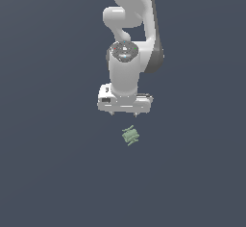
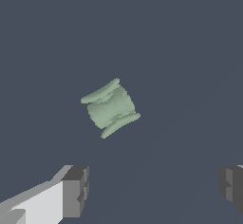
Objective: Pick up the object and move it to a goal position.
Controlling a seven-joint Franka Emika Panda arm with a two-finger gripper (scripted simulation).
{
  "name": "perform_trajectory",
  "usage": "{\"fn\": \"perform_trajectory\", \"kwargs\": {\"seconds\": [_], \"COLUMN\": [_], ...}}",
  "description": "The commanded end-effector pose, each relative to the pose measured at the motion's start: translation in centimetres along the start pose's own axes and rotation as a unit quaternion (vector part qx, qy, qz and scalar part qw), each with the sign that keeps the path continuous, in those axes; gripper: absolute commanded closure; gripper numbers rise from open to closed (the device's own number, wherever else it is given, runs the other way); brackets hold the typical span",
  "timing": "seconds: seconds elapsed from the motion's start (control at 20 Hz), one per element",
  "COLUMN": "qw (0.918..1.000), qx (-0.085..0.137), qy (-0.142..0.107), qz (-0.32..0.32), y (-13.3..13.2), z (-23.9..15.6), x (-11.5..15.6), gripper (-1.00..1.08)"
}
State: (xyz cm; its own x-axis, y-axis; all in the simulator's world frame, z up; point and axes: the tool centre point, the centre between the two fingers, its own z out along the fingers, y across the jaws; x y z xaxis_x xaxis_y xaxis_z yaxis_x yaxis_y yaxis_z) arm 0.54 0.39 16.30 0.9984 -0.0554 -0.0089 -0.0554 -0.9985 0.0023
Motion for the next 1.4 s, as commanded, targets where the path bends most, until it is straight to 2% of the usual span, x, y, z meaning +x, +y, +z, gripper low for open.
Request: {"fn": "perform_trajectory", "kwargs": {"seconds": [0.0,0.3,0.6,1.0,1.35], "qw": [1.0000,0.9994,0.9956,0.9805,0.9685], "qx": [0.000,-0.001,-0.003,-0.002,-0.001], "qy": [0.000,0.000,0.001,0.003,0.004], "qz": [-0.003,-0.033,-0.093,-0.196,-0.249], "y": [0.0,-0.4,-1.2,-2.6,-3.3], "z": [0.1,0.9,2.4,5.2,6.8], "x": [0.0,0.6,1.5,3.0,3.7], "gripper": [-0.92,-0.92,-0.92,-0.92,-0.92]}}
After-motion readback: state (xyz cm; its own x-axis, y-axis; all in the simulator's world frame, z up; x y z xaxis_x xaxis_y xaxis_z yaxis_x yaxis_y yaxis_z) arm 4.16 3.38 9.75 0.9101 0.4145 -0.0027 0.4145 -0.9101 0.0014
